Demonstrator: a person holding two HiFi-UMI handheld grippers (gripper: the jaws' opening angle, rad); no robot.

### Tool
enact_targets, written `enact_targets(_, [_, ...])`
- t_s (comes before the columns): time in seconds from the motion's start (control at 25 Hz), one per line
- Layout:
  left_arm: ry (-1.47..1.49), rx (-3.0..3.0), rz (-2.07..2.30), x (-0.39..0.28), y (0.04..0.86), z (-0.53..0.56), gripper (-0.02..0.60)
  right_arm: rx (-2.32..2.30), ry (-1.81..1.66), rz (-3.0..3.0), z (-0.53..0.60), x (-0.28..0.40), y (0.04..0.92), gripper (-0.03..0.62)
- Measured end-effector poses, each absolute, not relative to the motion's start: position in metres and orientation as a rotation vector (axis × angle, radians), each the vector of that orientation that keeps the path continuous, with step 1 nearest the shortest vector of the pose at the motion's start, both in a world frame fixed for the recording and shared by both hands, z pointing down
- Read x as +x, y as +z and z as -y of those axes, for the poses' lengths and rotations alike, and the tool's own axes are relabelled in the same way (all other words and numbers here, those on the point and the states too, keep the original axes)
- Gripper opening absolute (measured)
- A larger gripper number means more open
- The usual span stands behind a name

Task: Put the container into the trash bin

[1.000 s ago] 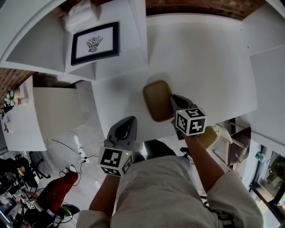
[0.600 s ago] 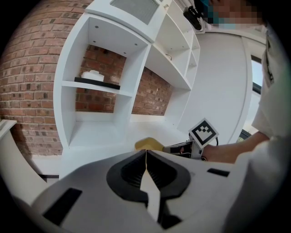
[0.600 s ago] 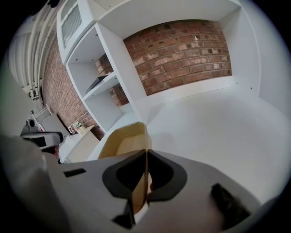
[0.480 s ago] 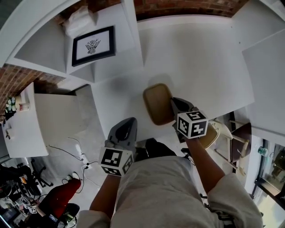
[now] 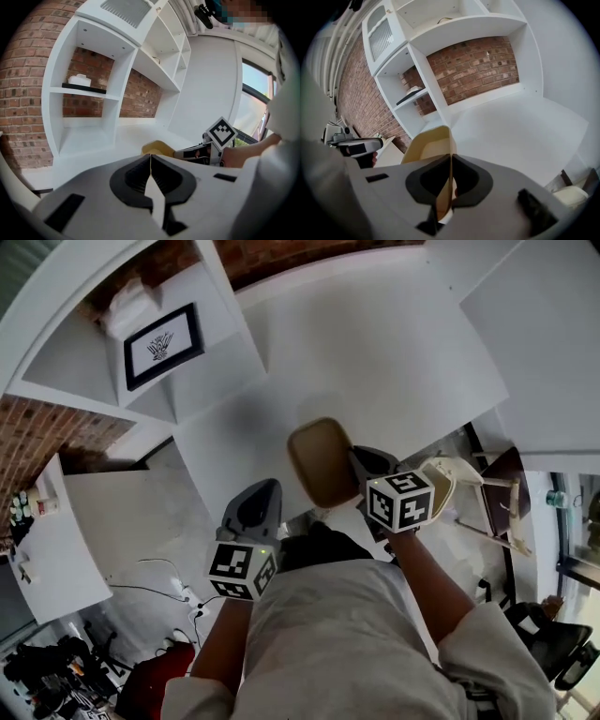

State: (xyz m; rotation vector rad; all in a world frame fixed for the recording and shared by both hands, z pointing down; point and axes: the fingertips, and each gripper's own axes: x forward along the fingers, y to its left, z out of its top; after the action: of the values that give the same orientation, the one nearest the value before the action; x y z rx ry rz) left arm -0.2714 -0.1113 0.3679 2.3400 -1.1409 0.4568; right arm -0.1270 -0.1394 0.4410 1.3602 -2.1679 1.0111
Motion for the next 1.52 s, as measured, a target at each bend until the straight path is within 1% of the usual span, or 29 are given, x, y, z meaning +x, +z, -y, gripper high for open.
enact_targets(0.28, [0.492, 2.418, 1.008, -0.261, 0.359, 0.094, 0.017, 1.478, 1.038, 2.121, 0.103, -0.102, 0.422, 0.034])
enact_targets(0.8, [0.529, 2.509, 0.799, -0.234, 0.367, 0.063, 0.017, 1.669, 1.08, 2.008, 0.035, -0.07, 0.418, 0.034])
enact_targets(1.16, [0.568, 2.593, 0.595, -0.182, 0.368, 0.041, 0.017, 1.867, 1.138, 1.878, -0.023, -0.023, 0.418, 0.034])
enact_targets(1.52, [0.606, 2.649, 0.47, -0.1, 0.368, 0.017, 0.017, 2.004, 1.201, 1.796, -0.069, 0.053, 0.425, 0.034])
